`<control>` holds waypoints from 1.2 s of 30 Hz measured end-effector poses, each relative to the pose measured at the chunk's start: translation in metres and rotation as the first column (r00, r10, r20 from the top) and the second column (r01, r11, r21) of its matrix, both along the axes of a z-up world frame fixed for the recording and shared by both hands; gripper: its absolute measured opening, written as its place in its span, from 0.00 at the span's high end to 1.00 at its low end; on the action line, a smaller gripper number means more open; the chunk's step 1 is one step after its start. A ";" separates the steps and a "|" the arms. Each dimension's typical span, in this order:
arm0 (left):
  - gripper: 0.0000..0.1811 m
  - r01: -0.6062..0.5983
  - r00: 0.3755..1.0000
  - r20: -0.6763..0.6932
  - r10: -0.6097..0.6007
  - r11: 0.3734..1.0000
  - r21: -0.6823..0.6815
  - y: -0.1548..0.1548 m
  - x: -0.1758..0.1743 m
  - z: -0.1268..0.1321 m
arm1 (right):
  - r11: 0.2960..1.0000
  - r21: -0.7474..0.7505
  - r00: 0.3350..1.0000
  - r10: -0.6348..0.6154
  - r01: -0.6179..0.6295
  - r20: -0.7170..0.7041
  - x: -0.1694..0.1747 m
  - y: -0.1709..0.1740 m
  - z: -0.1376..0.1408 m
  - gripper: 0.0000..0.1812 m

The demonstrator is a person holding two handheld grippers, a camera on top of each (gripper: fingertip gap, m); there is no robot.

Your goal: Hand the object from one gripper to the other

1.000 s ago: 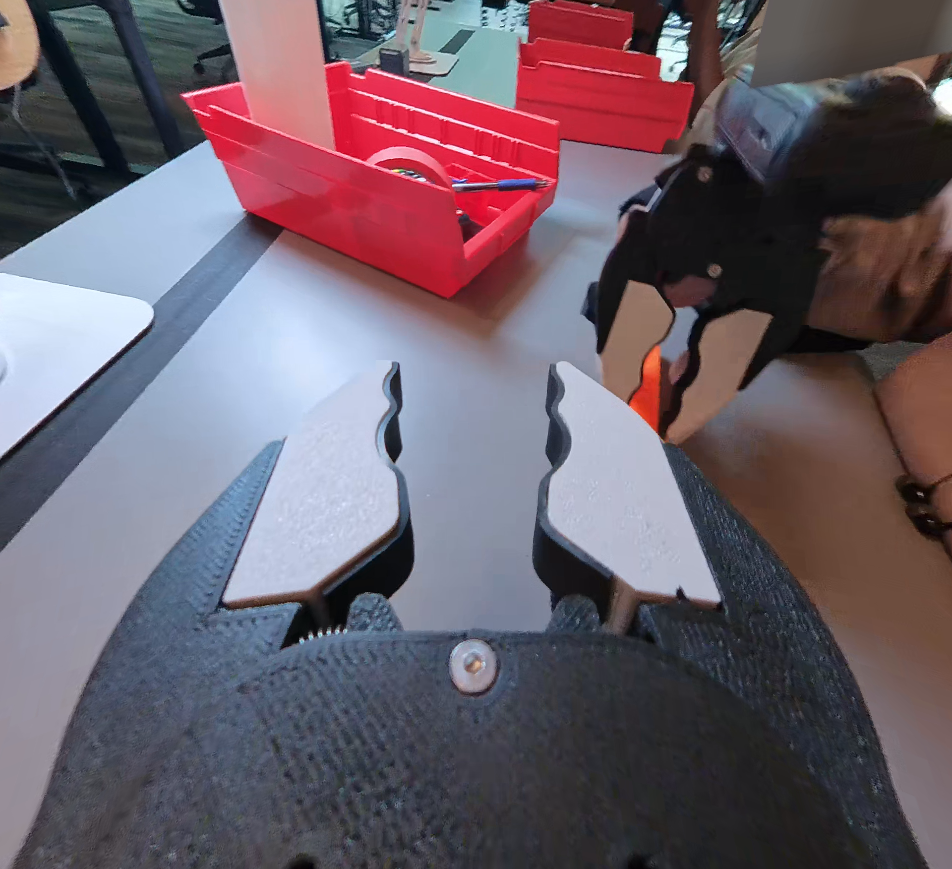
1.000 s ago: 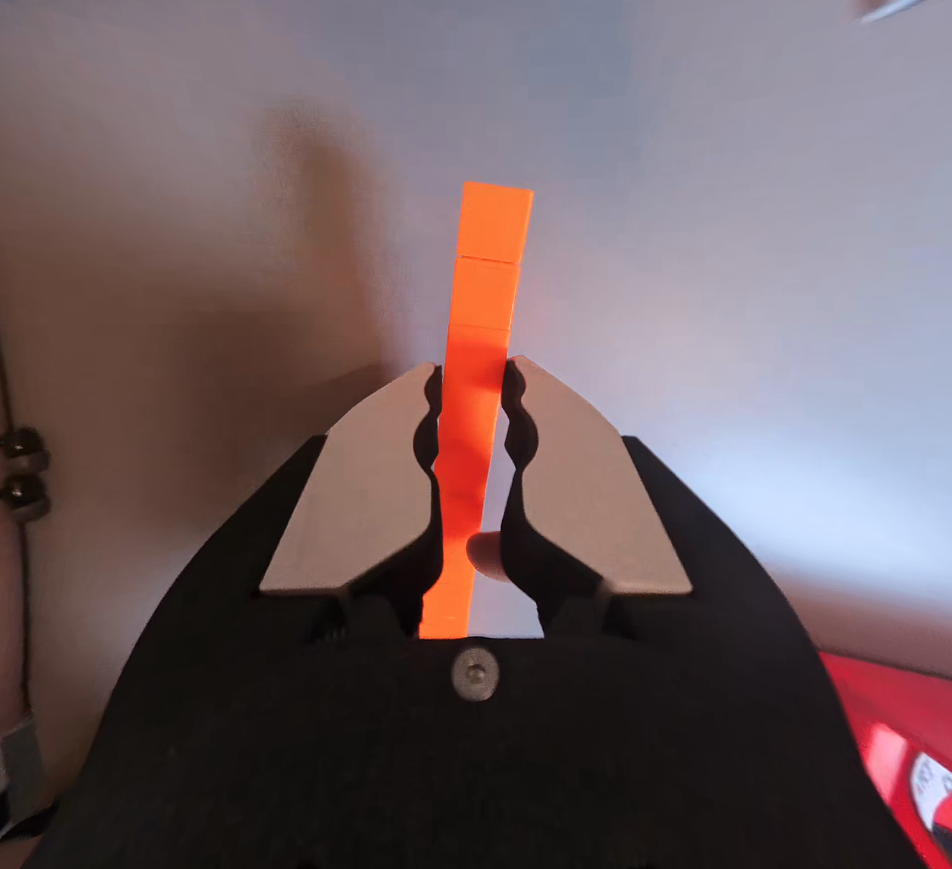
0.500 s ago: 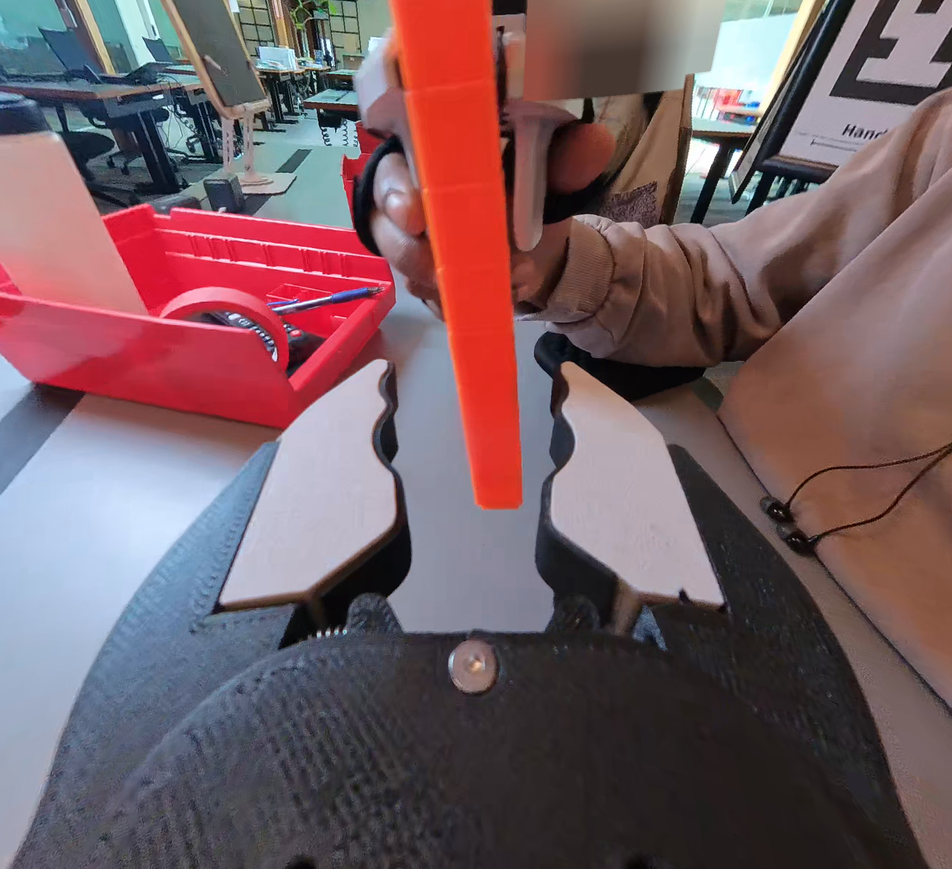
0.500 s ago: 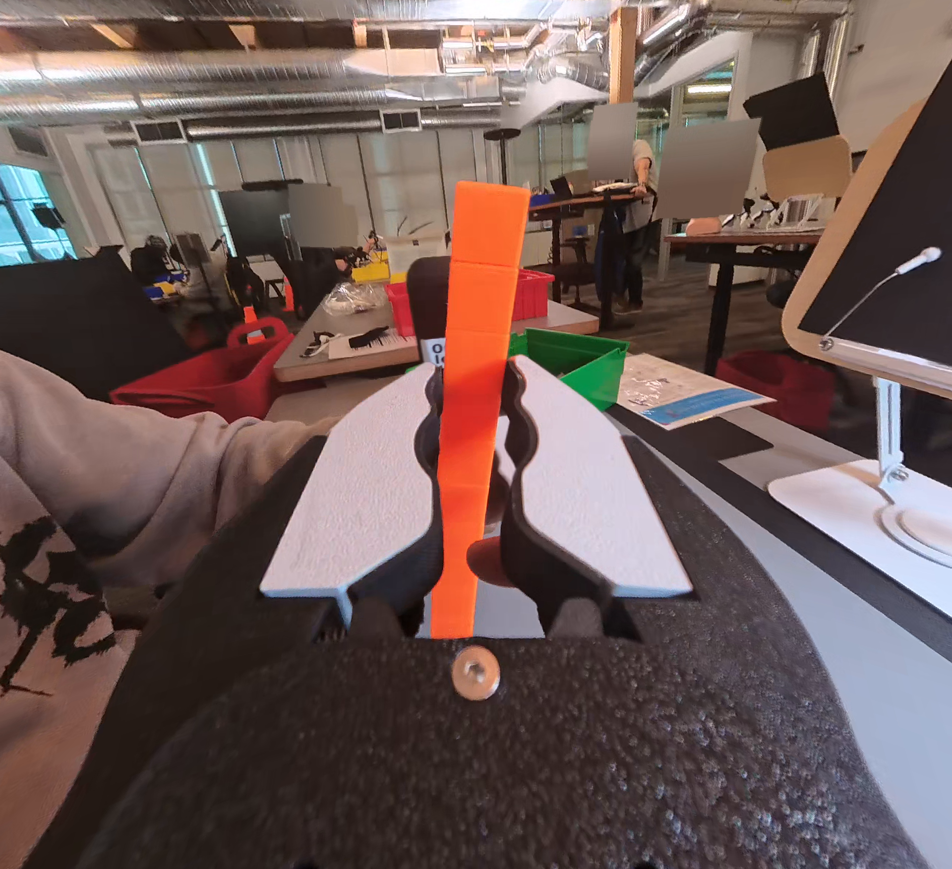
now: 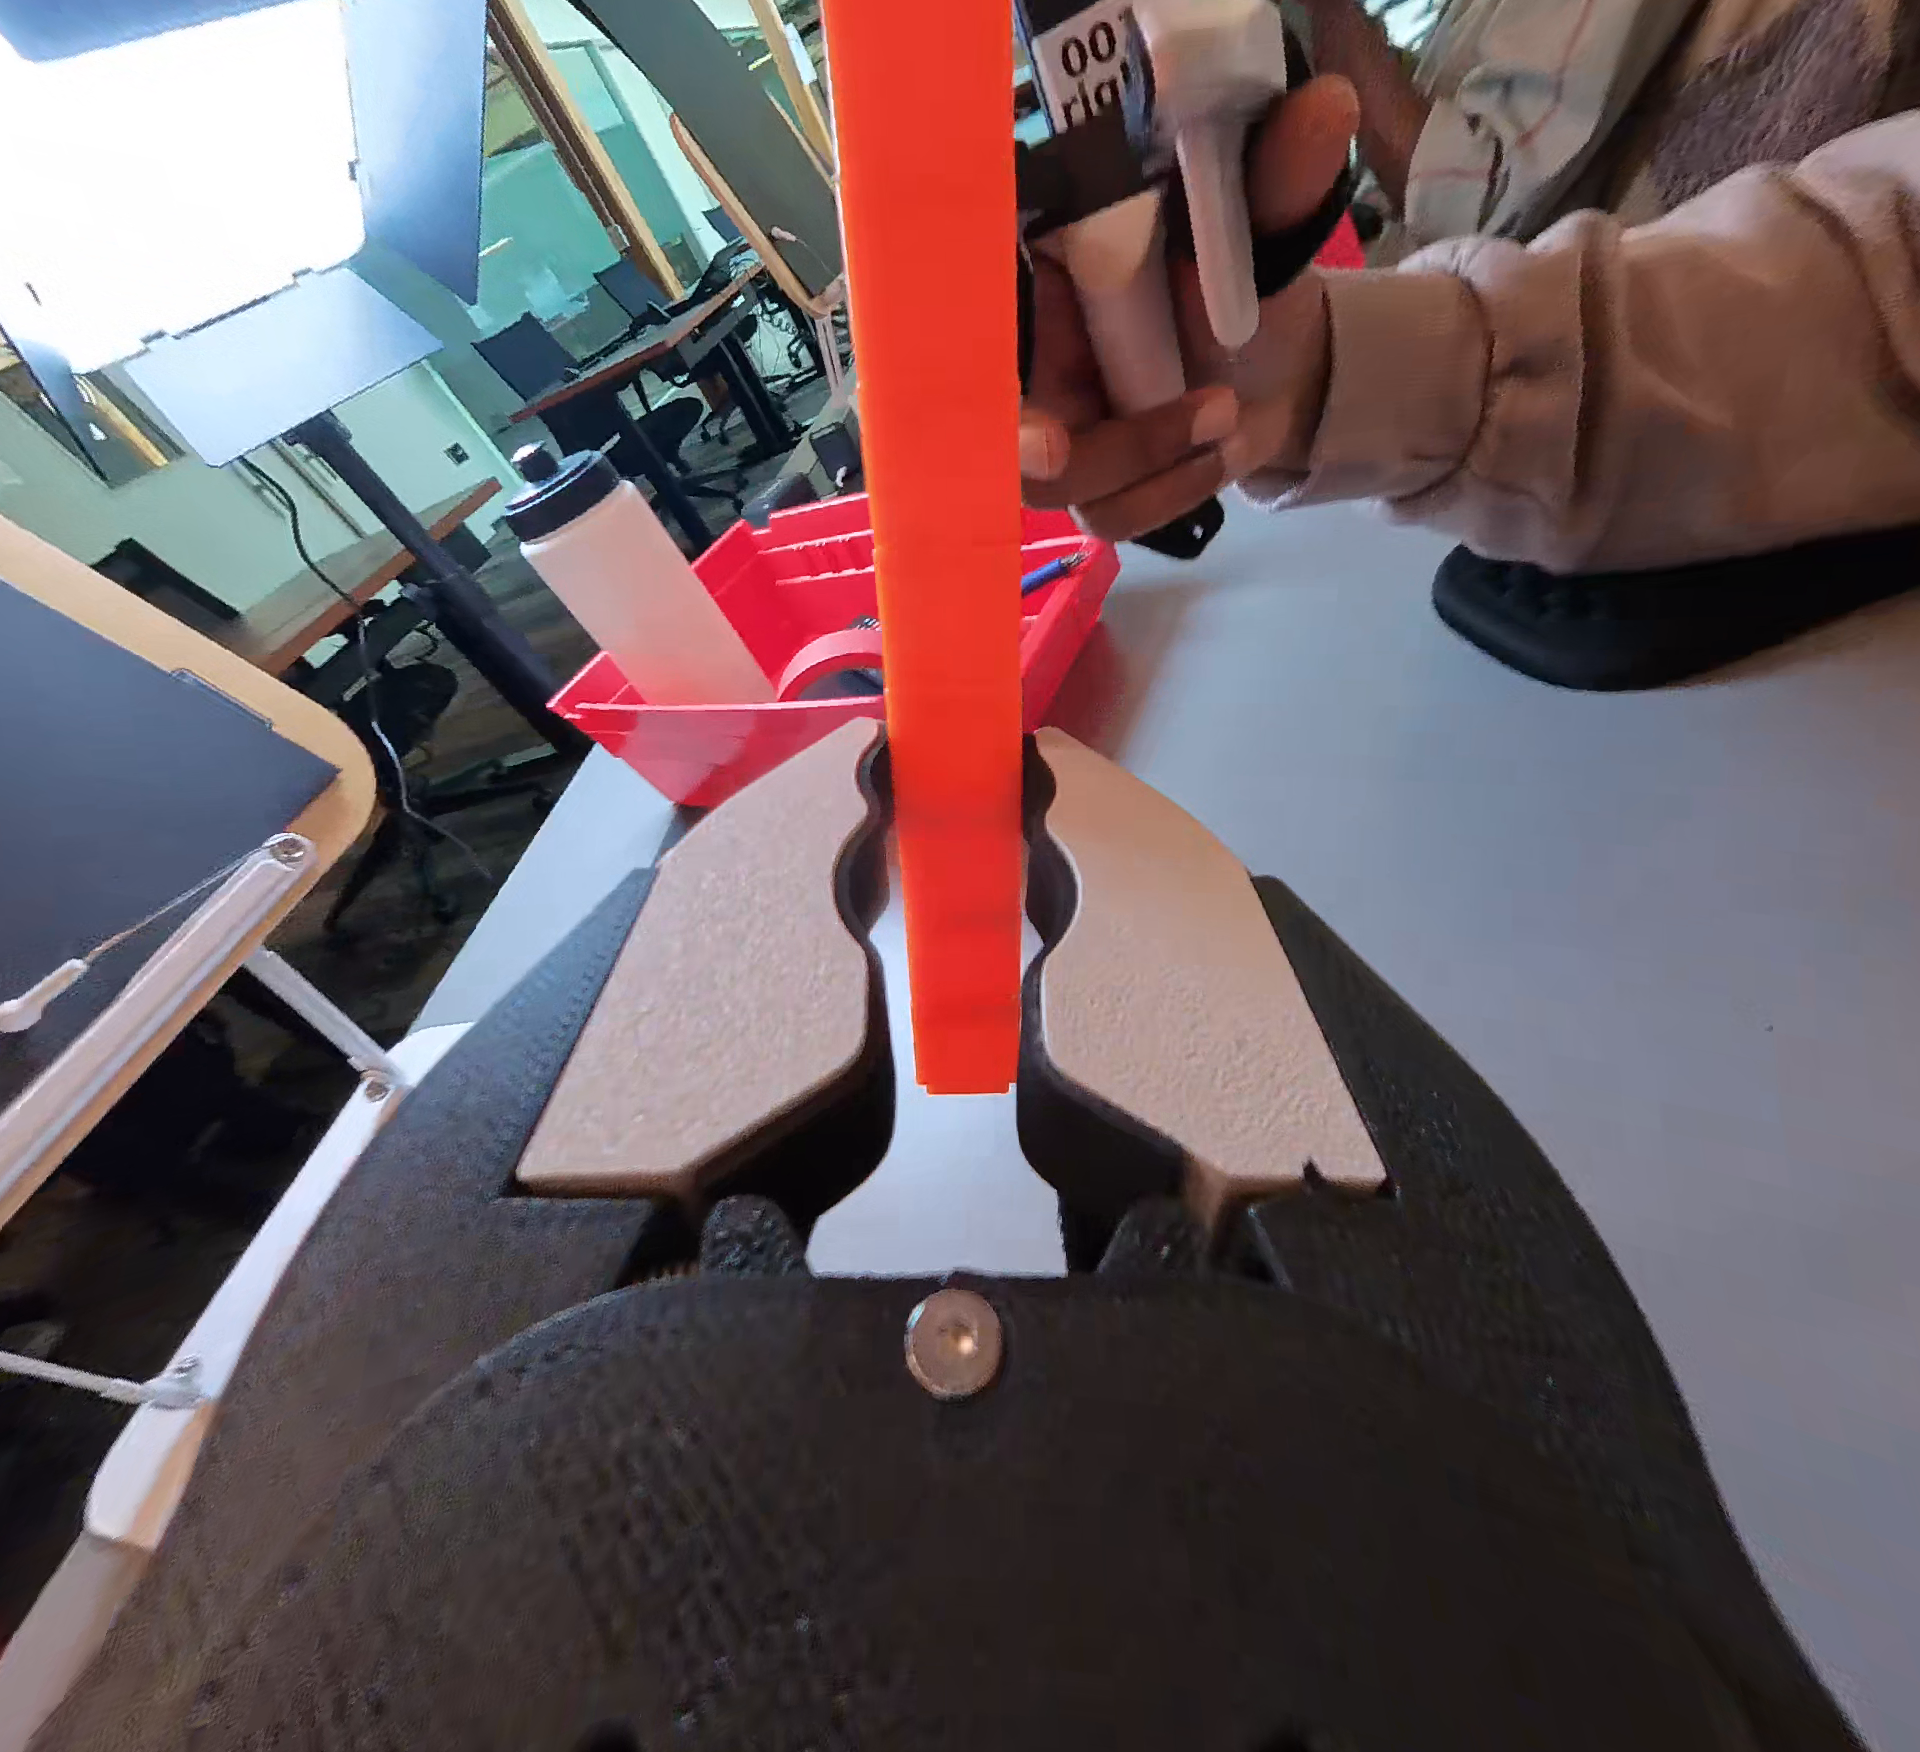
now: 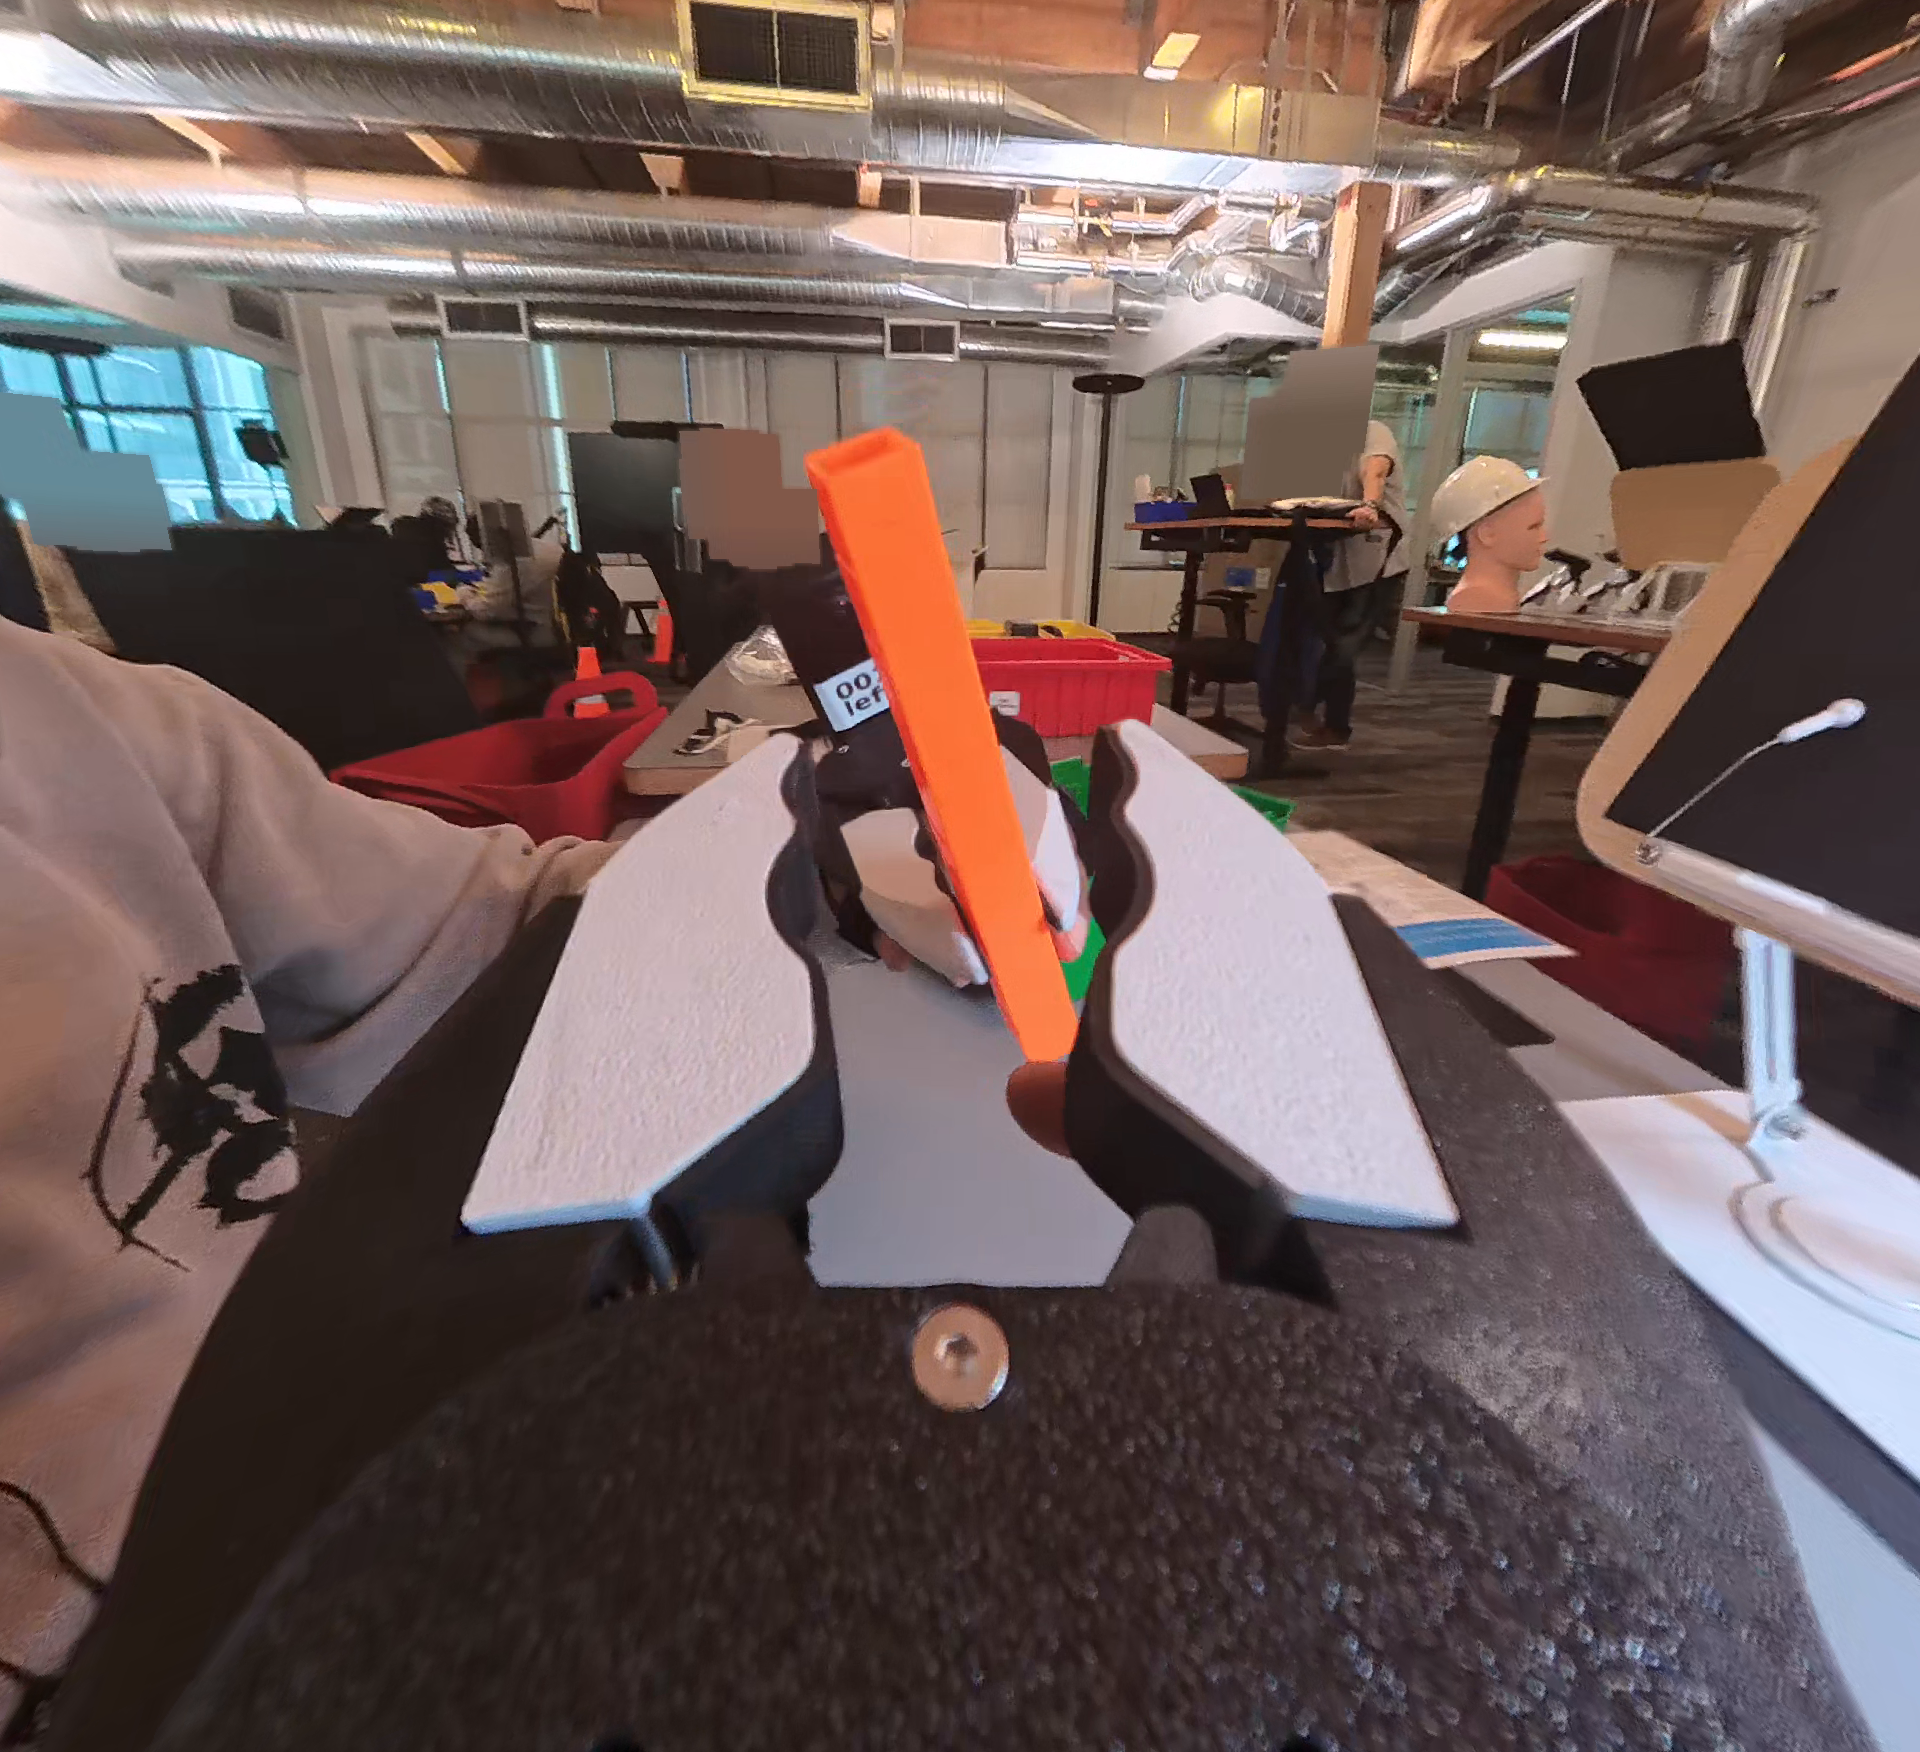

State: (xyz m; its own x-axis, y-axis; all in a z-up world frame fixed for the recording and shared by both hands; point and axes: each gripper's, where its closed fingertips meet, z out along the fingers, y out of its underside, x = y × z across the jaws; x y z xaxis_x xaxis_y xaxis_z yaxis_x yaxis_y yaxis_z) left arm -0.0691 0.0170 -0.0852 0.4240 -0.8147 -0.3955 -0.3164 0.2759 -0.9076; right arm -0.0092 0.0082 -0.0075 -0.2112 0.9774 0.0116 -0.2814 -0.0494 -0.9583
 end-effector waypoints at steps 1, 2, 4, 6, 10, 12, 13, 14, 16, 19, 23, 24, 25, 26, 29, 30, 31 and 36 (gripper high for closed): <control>0.88 0.009 1.000 -0.013 -0.009 1.000 -0.005 -0.001 -0.001 -0.003 | 0.998 0.050 1.000 -0.027 0.027 -0.009 0.001 -0.001 0.002 0.72; 0.88 0.033 0.999 -0.019 -0.033 0.999 -0.020 -0.003 0.001 -0.008 | 0.992 0.114 0.998 -0.062 0.061 0.005 -0.001 -0.004 0.002 0.71; 0.88 0.080 0.996 -0.044 -0.082 0.996 -0.043 -0.006 0.005 -0.019 | 0.967 0.236 0.990 -0.116 0.095 0.075 -0.011 -0.014 -0.008 0.68; 0.87 0.112 0.989 -0.087 -0.119 0.990 -0.080 -0.009 0.012 -0.033 | 0.943 0.316 0.982 -0.150 0.106 0.118 -0.022 -0.024 -0.017 0.71; 0.88 0.131 0.982 -0.116 -0.147 0.982 -0.132 -0.012 0.019 -0.046 | 0.904 0.410 0.966 -0.200 0.118 0.165 -0.036 -0.032 -0.030 0.87; 0.87 0.060 0.993 -0.095 -0.072 0.991 -0.124 -0.001 0.013 -0.040 | 0.873 0.459 0.959 -0.249 0.162 0.135 -0.037 -0.028 -0.028 0.87; 0.86 0.012 0.998 -0.060 -0.019 0.993 -0.115 0.007 0.007 -0.033 | 0.848 0.493 0.955 -0.277 0.193 0.103 -0.037 -0.027 -0.025 0.87; 0.83 -0.025 1.000 -0.012 0.023 0.992 -0.122 0.014 0.000 -0.026 | 0.820 0.527 0.948 -0.309 0.225 0.077 -0.037 -0.025 -0.022 0.87; 0.80 -0.050 0.990 0.115 0.078 0.972 -0.229 0.024 -0.014 -0.016 | 0.731 0.611 0.924 -0.382 0.302 0.000 -0.035 -0.021 -0.016 0.87; 0.79 0.192 0.918 0.393 0.053 0.807 -0.558 0.022 -0.017 -0.012 | 0.467 0.791 0.856 -0.499 0.394 -0.132 -0.037 -0.014 -0.020 0.87; 0.74 0.668 0.636 0.767 0.090 0.433 -0.605 0.015 -0.001 0.003 | 0.108 0.918 0.799 -0.537 0.382 -0.270 -0.051 -0.014 -0.045 0.87; 0.71 0.710 0.605 0.789 0.102 0.380 -0.593 0.014 0.005 0.003 | 0.031 0.932 0.793 -0.535 0.362 -0.291 -0.055 -0.014 -0.053 0.87; 0.67 0.713 0.610 0.785 0.107 0.358 -0.603 0.014 0.012 0.000 | -0.028 0.936 0.792 -0.525 0.350 -0.312 -0.059 -0.015 -0.061 0.87; 0.65 0.704 0.627 0.772 0.101 0.350 -0.617 0.012 0.018 -0.003 | -0.070 0.938 0.792 -0.517 0.339 -0.325 -0.063 -0.016 -0.068 0.87; 0.70 0.689 0.652 0.753 0.091 0.343 -0.638 0.008 0.024 -0.003 | -0.150 0.941 0.789 -0.514 0.302 -0.335 -0.073 -0.015 -0.086 0.87; 0.71 0.672 0.663 0.743 0.094 0.361 -0.646 0.009 0.023 -0.003 | -0.163 0.938 0.787 -0.510 0.306 -0.346 -0.074 -0.015 -0.087 0.88; 0.74 0.656 0.671 0.735 0.099 0.383 -0.651 0.011 0.020 -0.004 | -0.168 0.936 0.783 -0.513 0.310 -0.351 -0.075 -0.015 -0.087 0.88; 0.85 0.615 0.617 0.772 0.149 0.520 -0.592 0.027 -0.007 0.009 | -0.039 0.961 0.794 -0.554 0.275 -0.250 -0.077 -0.010 -0.098 0.81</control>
